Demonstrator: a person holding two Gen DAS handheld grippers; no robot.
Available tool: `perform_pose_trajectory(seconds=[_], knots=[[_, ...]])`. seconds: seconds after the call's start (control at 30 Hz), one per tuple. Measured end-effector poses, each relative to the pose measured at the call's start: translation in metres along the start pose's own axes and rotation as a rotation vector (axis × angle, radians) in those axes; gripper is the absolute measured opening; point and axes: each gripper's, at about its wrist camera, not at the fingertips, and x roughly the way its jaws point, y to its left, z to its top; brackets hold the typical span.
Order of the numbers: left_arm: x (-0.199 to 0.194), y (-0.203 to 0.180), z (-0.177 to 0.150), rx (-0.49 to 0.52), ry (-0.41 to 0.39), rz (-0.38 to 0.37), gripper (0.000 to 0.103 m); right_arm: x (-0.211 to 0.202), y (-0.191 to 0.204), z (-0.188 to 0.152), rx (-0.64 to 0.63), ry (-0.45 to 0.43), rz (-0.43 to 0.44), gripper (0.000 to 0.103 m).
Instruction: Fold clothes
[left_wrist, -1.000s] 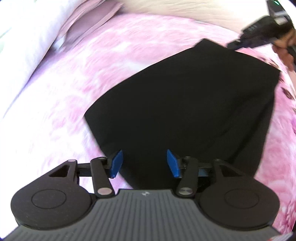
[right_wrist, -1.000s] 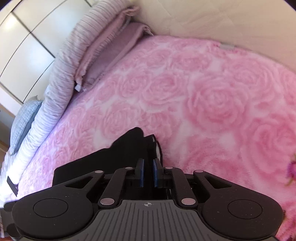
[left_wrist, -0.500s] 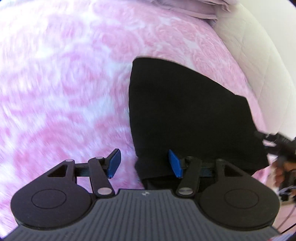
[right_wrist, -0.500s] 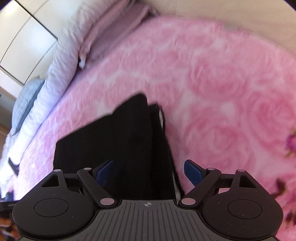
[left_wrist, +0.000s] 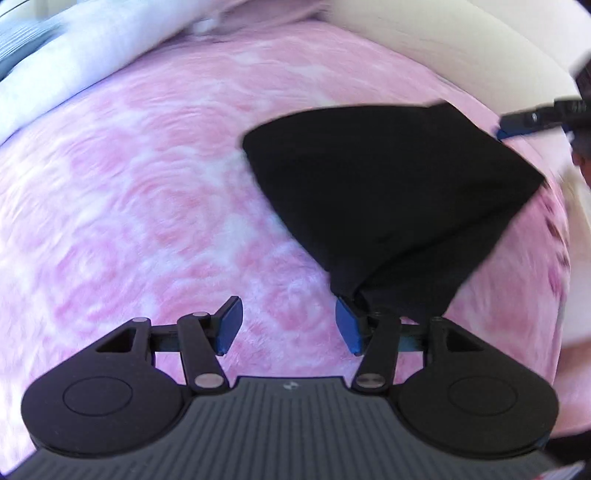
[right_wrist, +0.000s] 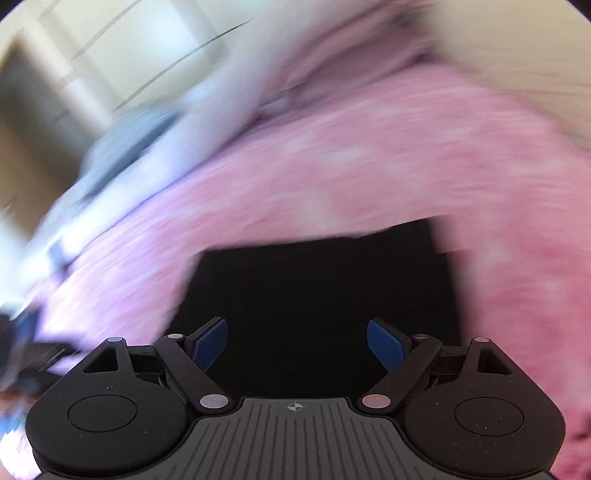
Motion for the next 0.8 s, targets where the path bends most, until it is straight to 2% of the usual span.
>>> perform_pose_trajectory(seconds=[0.1, 0.2, 0.3, 0.37, 0.4, 0.47, 0.6, 0.7, 0.8], knots=[[0.015, 0.000, 0.001, 0.140, -0.031, -0.097, 0.047, 0.022, 0.047, -0.012, -0.197, 0.107, 0.073, 0.086], [0.030, 0.005, 0.001, 0.254, -0.041, -0.232, 0.034, 0.040, 0.085, -0.026, -0.469, 0.197, 0.041, 0.086], [0.038, 0.006, -0.001, 0.347, -0.070, -0.310, 0.031, 0.056, 0.099, -0.030, -0.561, 0.255, 0.006, 0.086], [0.036, 0.012, -0.004, 0.314, -0.102, -0.334, 0.022, 0.066, 0.103, -0.030, -0.581, 0.285, -0.017, 0.086], [0.032, 0.014, -0.009, 0.277, -0.113, -0.337, 0.013, 0.070, 0.103, -0.030, -0.578, 0.293, -0.026, 0.086], [0.022, 0.017, -0.020, 0.183, -0.129, -0.335, 0.006, 0.078, 0.104, -0.031, -0.585, 0.309, -0.069, 0.086], [-0.005, 0.005, -0.054, 0.028, -0.152, -0.301, 0.004, 0.094, 0.106, -0.034, -0.599, 0.342, -0.143, 0.086], [-0.021, -0.003, -0.075, -0.058, -0.158, -0.283, 0.004, 0.096, 0.112, -0.031, -0.599, 0.346, -0.136, 0.086], [-0.028, 0.002, -0.085, -0.098, -0.162, -0.249, 0.002, 0.090, 0.134, -0.033, -0.691, 0.321, -0.098, 0.086]])
